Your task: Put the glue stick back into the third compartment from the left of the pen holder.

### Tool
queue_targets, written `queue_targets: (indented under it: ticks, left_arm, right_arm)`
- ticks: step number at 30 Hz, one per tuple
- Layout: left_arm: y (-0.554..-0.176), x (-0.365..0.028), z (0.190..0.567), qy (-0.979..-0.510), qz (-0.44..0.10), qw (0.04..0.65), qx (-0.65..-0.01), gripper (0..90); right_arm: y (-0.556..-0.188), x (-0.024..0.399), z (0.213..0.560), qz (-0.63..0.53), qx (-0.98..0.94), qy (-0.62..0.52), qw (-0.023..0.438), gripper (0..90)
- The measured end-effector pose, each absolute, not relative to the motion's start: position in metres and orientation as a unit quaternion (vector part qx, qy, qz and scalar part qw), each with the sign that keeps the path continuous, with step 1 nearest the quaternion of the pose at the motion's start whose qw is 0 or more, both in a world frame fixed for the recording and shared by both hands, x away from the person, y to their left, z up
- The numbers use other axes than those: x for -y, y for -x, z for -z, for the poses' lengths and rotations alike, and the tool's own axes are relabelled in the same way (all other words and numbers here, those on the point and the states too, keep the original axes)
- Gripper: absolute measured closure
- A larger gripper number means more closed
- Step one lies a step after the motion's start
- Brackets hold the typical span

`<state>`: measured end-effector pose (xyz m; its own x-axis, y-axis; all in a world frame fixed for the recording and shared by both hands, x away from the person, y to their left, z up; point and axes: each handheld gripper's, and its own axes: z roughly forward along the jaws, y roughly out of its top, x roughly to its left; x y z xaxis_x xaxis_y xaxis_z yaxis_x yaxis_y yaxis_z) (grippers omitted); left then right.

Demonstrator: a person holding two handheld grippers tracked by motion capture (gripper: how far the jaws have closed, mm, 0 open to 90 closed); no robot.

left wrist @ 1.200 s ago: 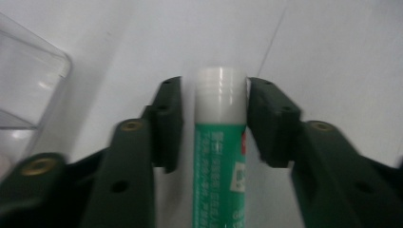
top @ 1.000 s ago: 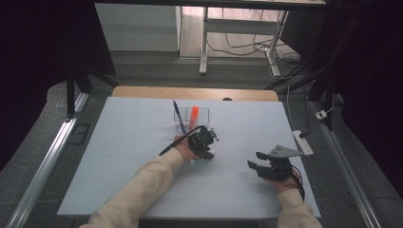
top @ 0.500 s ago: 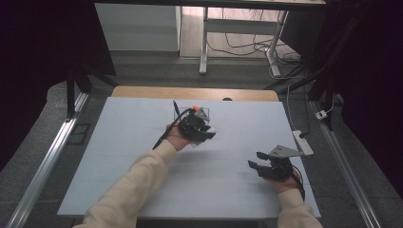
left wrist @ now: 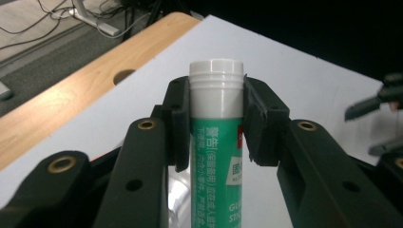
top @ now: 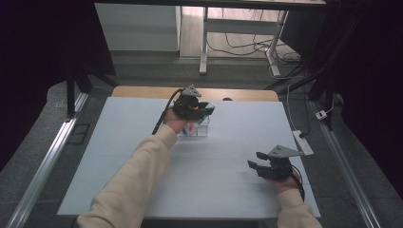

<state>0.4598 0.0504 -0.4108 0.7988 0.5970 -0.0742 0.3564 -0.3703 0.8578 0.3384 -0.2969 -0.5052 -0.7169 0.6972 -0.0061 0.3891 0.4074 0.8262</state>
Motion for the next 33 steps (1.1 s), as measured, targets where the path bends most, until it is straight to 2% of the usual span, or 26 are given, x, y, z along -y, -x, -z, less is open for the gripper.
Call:
queue_targets:
  ticks: [9,23,25,28,29,33]
  left_arm:
    - [-0.485,-0.041,0.417,-0.802,-0.135,0.492,-0.311,64.6]
    - [-0.494,-0.04,0.424,-0.8,-0.138,0.487,-0.323,63.0]
    - [-0.493,-0.04,0.425,-0.804,-0.14,0.476,-0.327,54.7]
    - [-0.488,-0.039,0.423,-0.818,-0.159,0.448,-0.322,31.3]
    - [-0.485,-0.039,0.422,-0.82,-0.164,0.447,-0.318,27.7]
    - [-0.477,-0.043,0.416,-0.822,-0.154,0.453,-0.309,27.6]
  right_arm:
    - [-0.338,0.298,0.506,-0.432,-0.819,-0.333,0.178,45.7]
    - [-0.338,0.3,0.507,-0.43,-0.821,-0.333,0.176,45.8]
    - [-0.338,0.3,0.507,-0.429,-0.821,-0.333,0.176,45.7]
    - [-0.338,0.3,0.507,-0.429,-0.821,-0.332,0.176,45.7]
    - [-0.338,0.3,0.506,-0.43,-0.821,-0.331,0.176,45.7]
    - [-0.338,0.3,0.506,-0.43,-0.821,-0.331,0.175,45.7]
